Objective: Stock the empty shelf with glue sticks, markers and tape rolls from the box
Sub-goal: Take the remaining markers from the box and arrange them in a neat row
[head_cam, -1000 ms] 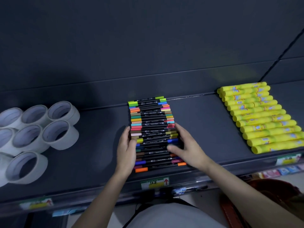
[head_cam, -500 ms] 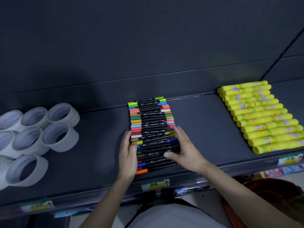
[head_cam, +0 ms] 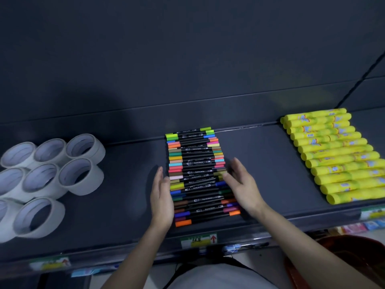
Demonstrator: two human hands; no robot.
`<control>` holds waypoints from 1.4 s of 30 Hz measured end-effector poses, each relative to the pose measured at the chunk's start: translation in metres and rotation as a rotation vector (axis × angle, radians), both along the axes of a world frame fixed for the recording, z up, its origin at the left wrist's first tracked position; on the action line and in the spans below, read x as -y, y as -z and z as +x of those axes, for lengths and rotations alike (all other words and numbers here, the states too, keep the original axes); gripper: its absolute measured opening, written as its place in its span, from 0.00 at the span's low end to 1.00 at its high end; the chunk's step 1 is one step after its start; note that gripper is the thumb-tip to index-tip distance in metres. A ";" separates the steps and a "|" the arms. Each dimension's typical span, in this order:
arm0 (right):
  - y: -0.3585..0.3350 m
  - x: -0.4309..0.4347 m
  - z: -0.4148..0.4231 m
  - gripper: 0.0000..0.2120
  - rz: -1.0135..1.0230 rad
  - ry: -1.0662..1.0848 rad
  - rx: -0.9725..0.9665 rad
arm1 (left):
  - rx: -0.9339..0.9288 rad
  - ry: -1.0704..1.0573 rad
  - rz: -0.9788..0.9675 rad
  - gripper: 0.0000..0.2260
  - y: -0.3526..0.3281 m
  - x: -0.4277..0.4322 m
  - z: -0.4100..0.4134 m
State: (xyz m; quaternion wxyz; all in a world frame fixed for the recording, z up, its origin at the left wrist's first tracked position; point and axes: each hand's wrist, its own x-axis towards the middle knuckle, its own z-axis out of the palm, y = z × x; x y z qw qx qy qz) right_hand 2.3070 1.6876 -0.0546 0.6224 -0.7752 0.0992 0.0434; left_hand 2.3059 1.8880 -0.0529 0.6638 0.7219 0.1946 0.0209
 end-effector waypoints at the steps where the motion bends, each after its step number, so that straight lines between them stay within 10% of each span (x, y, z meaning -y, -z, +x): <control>1: -0.002 0.000 0.005 0.30 0.039 0.016 -0.006 | -0.005 0.000 -0.014 0.20 -0.001 -0.003 0.006; 42: -0.005 -0.023 0.108 0.24 -0.042 -0.042 0.022 | -0.190 0.117 -0.063 0.31 0.003 -0.001 0.103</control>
